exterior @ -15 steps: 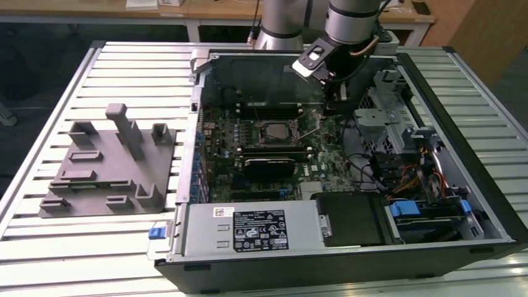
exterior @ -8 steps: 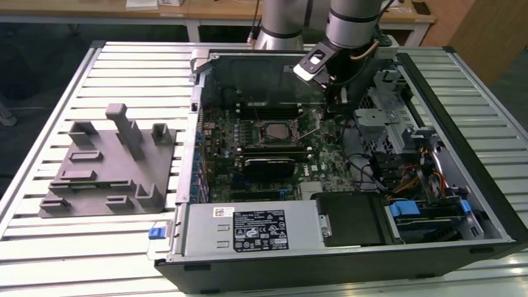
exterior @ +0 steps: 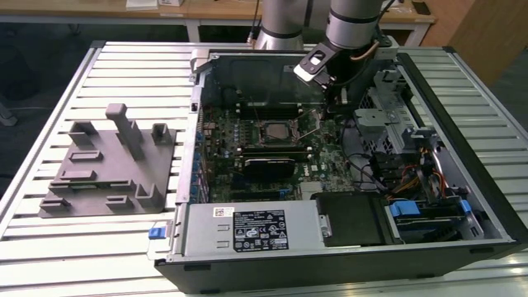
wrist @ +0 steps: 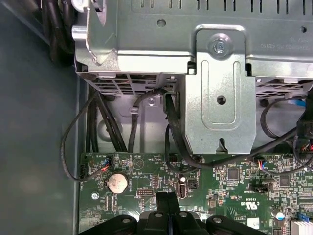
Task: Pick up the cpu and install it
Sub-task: 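Close the cpu cover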
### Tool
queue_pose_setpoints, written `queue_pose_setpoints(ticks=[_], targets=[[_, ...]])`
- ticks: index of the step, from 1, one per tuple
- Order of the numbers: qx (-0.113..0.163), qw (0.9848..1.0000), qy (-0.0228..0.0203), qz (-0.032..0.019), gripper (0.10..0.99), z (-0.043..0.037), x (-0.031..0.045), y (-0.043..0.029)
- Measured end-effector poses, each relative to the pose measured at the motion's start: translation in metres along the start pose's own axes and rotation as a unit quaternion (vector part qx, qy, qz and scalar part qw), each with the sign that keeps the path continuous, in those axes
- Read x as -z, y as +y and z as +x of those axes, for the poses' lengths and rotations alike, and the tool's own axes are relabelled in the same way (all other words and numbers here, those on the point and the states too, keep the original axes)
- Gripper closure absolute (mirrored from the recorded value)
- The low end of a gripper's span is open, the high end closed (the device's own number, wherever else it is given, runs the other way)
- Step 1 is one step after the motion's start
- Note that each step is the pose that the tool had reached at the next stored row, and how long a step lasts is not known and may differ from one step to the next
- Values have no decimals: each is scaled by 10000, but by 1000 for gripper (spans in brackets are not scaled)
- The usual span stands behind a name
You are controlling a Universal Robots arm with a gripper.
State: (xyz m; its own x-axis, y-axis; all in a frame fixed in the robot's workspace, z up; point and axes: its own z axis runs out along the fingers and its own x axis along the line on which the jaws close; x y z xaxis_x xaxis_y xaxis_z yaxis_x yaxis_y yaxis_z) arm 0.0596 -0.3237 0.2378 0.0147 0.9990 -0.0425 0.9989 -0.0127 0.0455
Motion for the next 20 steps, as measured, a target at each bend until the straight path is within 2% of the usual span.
queue_pose_setpoints(ticks=[5, 20], targets=[[0, 10000, -1, 0, 980, 0, 0, -53], [0, 10000, 0, 0, 980, -5, 10, -315]])
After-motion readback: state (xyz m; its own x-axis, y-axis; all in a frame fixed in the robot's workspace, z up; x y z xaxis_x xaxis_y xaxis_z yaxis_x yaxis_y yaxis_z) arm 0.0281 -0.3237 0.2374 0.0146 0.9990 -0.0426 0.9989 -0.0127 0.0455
